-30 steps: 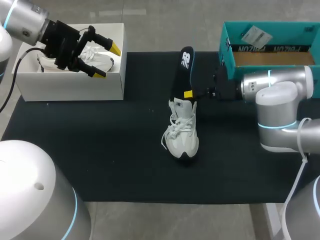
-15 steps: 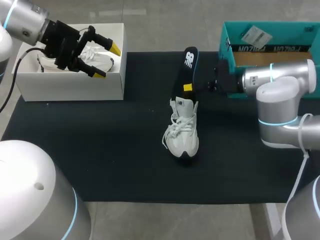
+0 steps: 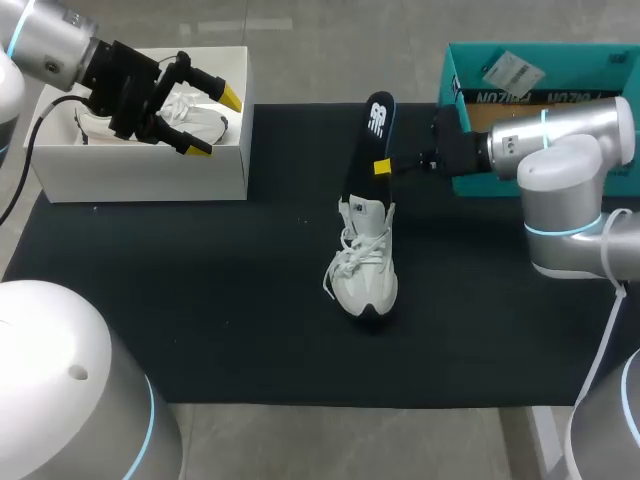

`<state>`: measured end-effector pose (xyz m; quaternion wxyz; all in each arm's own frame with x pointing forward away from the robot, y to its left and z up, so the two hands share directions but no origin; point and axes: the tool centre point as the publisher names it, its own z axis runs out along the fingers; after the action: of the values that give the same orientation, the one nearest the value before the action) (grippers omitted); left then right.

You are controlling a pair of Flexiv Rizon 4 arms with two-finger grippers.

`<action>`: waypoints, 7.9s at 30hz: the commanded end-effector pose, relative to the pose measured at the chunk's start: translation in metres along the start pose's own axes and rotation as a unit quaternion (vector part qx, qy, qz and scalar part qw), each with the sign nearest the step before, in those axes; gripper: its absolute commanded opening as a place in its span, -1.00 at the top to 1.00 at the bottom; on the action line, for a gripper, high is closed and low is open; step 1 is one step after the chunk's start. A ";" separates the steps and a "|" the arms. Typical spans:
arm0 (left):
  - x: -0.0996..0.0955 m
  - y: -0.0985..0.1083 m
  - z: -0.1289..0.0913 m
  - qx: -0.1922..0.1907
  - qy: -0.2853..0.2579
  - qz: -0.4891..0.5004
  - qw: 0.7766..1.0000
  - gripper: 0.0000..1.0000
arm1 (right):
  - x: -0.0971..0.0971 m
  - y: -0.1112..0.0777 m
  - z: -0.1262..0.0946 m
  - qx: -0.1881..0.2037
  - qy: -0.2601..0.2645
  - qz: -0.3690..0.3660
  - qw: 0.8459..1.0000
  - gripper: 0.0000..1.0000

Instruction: Take the shoe out of the shoebox, open the shoe tongue, remove and reinsert the insole, then place the shoe into the shoebox

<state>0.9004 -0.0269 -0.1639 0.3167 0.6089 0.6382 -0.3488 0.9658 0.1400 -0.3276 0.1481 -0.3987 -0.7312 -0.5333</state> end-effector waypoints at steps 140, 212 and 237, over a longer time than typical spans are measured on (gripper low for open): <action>0.000 0.000 0.000 0.000 0.001 0.000 1.000 -1.00 | 0.022 -0.039 0.029 0.127 0.023 0.067 0.989 1.00; 0.000 0.000 0.000 0.000 0.001 0.000 1.000 -1.00 | 0.048 -0.006 0.009 0.156 -0.045 0.040 0.986 -1.00; 0.000 0.000 0.000 0.000 0.001 0.000 1.000 -1.00 | 0.045 -0.009 0.020 0.184 -0.050 0.047 0.981 1.00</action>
<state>0.9005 -0.0269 -0.1638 0.3166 0.6089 0.6382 -0.3488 0.9359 0.1762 -0.3123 0.2078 -0.4240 -0.8039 -0.3616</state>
